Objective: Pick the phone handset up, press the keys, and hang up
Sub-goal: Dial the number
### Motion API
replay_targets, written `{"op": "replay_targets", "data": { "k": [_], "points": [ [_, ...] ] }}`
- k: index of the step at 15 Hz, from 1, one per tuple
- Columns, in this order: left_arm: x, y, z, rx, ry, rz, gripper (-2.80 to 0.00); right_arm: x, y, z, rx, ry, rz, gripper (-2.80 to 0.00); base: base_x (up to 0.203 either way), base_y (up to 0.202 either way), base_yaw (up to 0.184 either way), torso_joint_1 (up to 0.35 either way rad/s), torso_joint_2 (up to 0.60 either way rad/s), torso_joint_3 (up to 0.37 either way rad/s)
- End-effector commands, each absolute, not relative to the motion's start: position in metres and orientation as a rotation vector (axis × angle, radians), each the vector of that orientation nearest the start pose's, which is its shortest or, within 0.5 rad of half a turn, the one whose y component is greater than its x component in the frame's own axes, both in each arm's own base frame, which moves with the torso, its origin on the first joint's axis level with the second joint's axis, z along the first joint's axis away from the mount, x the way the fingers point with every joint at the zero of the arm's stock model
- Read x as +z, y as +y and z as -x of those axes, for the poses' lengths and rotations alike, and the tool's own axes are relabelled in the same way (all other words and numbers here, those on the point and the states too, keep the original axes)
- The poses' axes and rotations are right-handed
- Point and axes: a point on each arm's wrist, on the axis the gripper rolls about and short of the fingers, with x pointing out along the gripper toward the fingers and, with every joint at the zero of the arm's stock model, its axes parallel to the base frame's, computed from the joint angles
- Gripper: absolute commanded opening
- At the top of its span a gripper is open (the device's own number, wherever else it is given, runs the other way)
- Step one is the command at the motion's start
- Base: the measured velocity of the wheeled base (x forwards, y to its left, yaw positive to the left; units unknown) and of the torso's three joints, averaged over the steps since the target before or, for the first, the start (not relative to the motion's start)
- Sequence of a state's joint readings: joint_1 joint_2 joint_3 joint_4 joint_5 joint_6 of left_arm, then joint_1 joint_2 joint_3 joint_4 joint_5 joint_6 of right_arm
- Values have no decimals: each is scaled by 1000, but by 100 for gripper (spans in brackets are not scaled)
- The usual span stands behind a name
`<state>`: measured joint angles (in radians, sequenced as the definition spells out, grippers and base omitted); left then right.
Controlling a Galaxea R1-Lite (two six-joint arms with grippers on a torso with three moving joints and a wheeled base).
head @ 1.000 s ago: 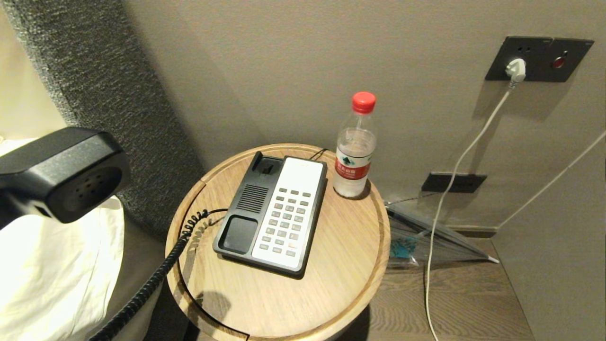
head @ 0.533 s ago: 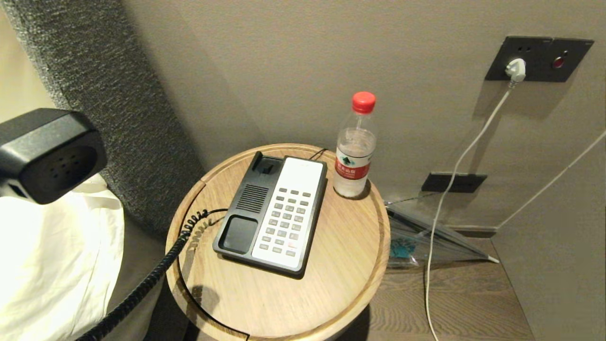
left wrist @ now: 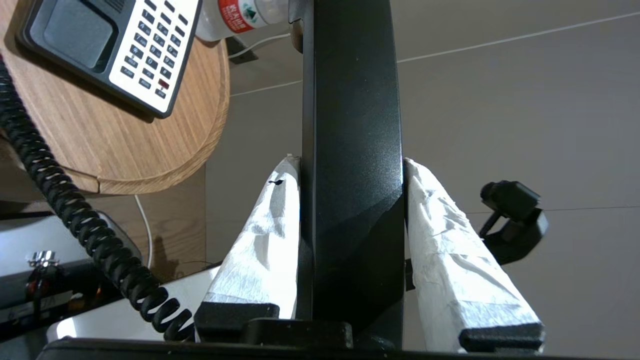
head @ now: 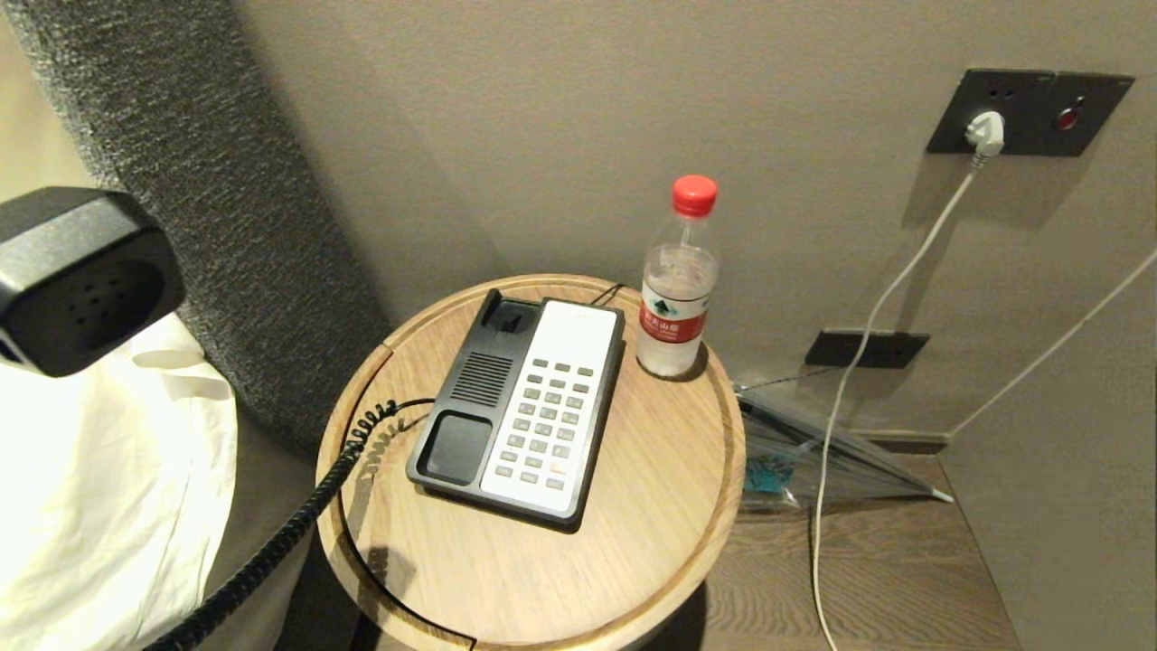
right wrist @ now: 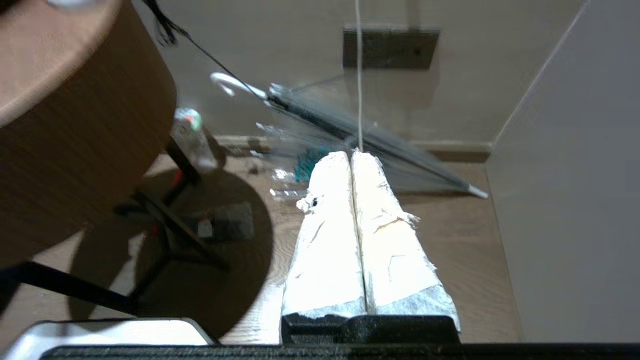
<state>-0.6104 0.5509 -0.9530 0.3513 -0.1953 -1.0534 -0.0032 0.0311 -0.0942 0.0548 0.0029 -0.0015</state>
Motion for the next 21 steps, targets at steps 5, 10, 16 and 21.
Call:
{"op": "replay_targets", "data": {
  "k": [5, 10, 16, 21],
  "points": [
    [300, 10, 22, -760, 376, 1011, -280, 175, 6, 96, 244, -21, -78, -280, 0, 0, 0, 0, 0, 0],
    [298, 8, 19, -755, 388, 1007, -280, 255, 10, 51, 404, 186, -224, -280, 0, 0, 0, 0, 0, 0],
    [300, 4, 13, -743, 405, 1000, -280, 277, 12, -55, 538, 482, -247, -280, 0, 0, 0, 0, 0, 0],
    [296, -2, 5, -716, 440, 991, -280, 269, 37, -132, 687, 613, -262, -280, 0, 0, 0, 0, 0, 0]
  ]
}}
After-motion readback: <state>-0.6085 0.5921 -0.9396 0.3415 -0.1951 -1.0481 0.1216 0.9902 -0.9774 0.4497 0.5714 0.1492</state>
